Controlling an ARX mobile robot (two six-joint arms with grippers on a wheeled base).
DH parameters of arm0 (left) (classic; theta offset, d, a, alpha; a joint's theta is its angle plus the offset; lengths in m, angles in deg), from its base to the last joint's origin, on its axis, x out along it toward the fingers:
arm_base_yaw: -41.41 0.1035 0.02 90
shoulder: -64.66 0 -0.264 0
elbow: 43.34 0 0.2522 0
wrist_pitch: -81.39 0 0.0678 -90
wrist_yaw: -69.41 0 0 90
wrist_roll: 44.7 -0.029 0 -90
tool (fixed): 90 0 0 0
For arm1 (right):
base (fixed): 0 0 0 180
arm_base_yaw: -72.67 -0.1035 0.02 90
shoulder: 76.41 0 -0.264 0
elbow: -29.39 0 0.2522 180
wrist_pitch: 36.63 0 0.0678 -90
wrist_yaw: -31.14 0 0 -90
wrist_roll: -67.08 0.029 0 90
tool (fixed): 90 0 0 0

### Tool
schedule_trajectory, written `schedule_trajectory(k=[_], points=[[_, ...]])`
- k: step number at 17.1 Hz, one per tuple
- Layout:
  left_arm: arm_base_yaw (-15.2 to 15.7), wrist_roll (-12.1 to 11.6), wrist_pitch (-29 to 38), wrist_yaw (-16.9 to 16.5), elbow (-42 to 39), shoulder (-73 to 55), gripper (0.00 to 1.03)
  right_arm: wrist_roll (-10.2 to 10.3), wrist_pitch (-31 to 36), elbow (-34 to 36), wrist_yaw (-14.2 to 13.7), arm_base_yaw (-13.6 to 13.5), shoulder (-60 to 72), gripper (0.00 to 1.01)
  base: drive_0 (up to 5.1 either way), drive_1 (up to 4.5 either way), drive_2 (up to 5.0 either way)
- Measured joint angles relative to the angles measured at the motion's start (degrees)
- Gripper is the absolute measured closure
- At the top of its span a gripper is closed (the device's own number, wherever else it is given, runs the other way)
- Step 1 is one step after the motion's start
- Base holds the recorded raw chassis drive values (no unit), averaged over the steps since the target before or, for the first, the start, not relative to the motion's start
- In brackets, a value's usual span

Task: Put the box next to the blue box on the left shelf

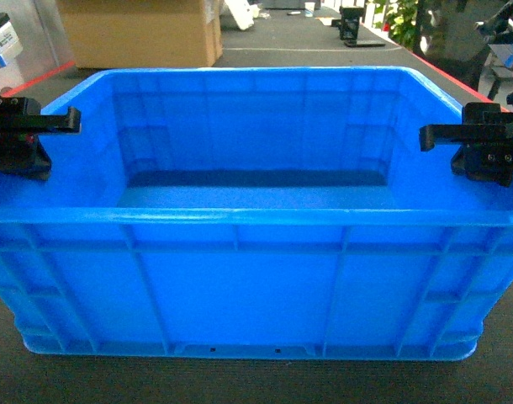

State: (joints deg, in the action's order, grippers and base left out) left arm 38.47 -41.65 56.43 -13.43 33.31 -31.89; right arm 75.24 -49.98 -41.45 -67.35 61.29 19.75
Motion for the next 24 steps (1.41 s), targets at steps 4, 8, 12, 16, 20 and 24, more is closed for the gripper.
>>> schedule_trajectory(k=[4, 8, 12, 16, 20, 24], points=[[-2.29, -0.50, 5.53, 5.42, -7.39, 8.66, 0.82, 1.62, 2.64, 6.40, -1.18, -1.38, -6.60, 0.78, 0.0, 0.00, 0.0], [-6.32, 2.54, 9.07, 10.45, -16.35, 22.71, 0.82, 0.17, 5.92, 13.22, -4.22, -2.14, -19.50, 0.78, 0.0, 0.00, 0.0], [-10.19, 5.73, 4.72, 15.30, -26.60, 35.80, 0.82, -0.24, 4.02, 23.04, -4.66, -2.78, -30.08, 0.78, 0.0, 0.00, 0.0], [-14.91, 6.73, -0.22, 19.96, -28.74, 46.73, 0.82, 0.44, 0.26, 27.67, -5.77, -3.69, -41.99, 0.78, 0.0, 0.00, 0.0], [-21.59, 10.36, -4.85, 26.56, -30.99, 53.18, 0.83, -0.94, -0.35, 31.02, -9.03, -5.88, -48.61, 0.79, 0.0, 0.00, 0.0], [-21.62, 10.49, -4.70, 26.53, -30.99, 53.16, 0.83, -1.18, -0.04, 31.02, -9.09, -5.88, -48.61, 0.79, 0.0, 0.00, 0.0]])
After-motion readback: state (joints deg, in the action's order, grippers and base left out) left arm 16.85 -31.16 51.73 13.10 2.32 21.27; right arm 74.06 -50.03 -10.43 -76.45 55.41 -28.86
